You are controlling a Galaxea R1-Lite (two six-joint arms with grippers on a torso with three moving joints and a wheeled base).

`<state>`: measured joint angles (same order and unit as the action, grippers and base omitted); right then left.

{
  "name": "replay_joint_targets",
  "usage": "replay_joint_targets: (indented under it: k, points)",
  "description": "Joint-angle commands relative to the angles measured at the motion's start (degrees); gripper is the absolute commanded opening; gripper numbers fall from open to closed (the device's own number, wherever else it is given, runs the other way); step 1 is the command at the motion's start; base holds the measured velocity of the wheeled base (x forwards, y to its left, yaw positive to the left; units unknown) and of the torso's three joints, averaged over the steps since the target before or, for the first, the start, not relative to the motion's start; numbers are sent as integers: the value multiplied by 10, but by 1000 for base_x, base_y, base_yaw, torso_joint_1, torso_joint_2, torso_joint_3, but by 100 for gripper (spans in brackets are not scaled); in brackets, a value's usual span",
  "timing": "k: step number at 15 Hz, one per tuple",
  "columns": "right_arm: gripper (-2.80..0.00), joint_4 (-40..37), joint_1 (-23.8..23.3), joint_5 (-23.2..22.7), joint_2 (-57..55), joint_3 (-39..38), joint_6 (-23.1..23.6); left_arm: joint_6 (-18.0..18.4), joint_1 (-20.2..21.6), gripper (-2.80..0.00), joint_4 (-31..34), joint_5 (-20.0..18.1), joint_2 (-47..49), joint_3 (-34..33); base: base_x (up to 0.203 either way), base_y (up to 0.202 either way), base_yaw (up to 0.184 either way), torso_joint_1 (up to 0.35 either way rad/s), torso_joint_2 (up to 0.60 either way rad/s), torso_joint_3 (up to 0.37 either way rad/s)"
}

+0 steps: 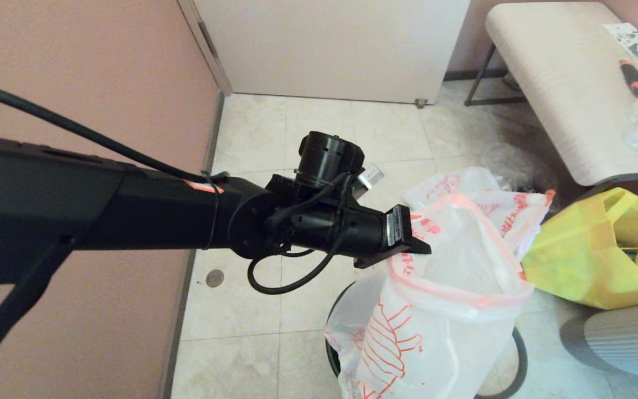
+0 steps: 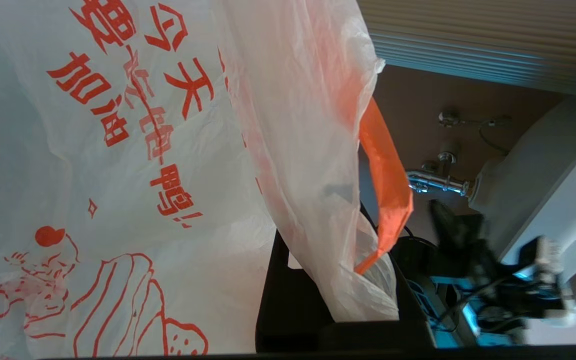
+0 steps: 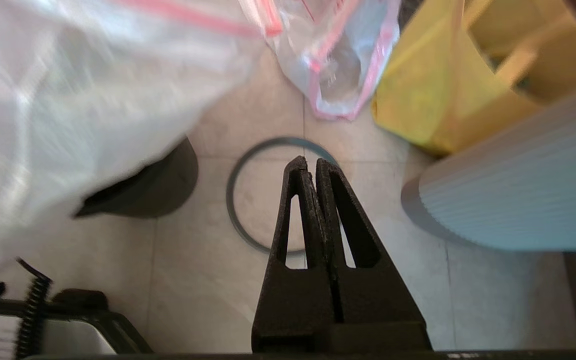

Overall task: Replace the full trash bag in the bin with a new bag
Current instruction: Put the new garbage bag on the trash can

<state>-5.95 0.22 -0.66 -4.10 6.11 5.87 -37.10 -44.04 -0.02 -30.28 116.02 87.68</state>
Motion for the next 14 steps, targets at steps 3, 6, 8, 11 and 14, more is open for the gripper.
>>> replay_joint_targets:
  k: [3,6,8,11,14]
  points:
    - [-280,33,19,-6,-257,120,-19,-3,-1,-280,0,0,-9,-7,0,0,0,0,0,0]
    - [-280,112,57,-11,-475,167,-55,-3,0,-280,0,2,-14,-13,0,0,0,0,0,0]
    - [-280,133,89,-16,-618,239,-160,-2,-1,-280,0,2,-19,-19,0,0,0,0,0,0]
    - [-280,51,130,-84,-761,411,-358,-1,-1,-280,0,6,-27,-26,0,0,0,0,0,0]
    - [0,-69,145,-158,-838,526,-490,-1,0,-280,0,26,-32,-31,0,0,0,0,0,0]
